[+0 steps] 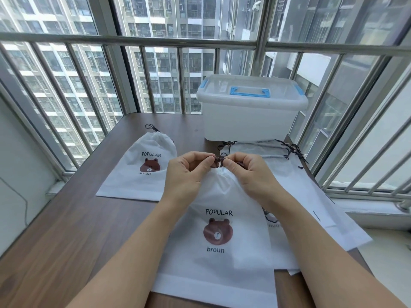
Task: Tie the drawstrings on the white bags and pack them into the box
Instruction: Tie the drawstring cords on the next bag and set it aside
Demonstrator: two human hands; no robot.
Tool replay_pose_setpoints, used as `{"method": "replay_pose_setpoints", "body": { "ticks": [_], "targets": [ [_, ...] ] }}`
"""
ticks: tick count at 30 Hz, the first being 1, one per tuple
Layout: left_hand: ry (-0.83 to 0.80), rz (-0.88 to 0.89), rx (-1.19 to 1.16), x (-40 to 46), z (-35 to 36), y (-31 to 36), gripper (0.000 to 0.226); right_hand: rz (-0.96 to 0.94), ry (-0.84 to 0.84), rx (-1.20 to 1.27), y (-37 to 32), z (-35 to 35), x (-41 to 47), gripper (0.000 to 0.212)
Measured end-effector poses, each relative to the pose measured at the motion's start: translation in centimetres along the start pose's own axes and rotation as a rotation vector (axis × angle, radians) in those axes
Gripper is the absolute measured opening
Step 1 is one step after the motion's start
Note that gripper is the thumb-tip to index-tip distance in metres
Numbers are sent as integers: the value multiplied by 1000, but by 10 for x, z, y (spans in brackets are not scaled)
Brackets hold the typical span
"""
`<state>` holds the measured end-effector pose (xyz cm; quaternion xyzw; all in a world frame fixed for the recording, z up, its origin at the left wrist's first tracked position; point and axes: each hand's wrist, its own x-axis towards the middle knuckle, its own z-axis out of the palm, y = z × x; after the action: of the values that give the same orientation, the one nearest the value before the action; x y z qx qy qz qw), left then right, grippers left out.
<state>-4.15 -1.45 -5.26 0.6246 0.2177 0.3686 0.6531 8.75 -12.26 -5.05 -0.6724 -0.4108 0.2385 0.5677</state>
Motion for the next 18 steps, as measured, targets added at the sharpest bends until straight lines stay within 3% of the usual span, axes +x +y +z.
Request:
{"method": "replay_pose_setpoints", "body": {
  "ticks": [11,18],
  "targets": [
    [-36,-62,33,-1,1,-2,3,-10,-73,73,4,3,3,18],
    [-70,-66,45,-4,1,0,7,-22,-26,111,7,1,2,19]
  ]
}}
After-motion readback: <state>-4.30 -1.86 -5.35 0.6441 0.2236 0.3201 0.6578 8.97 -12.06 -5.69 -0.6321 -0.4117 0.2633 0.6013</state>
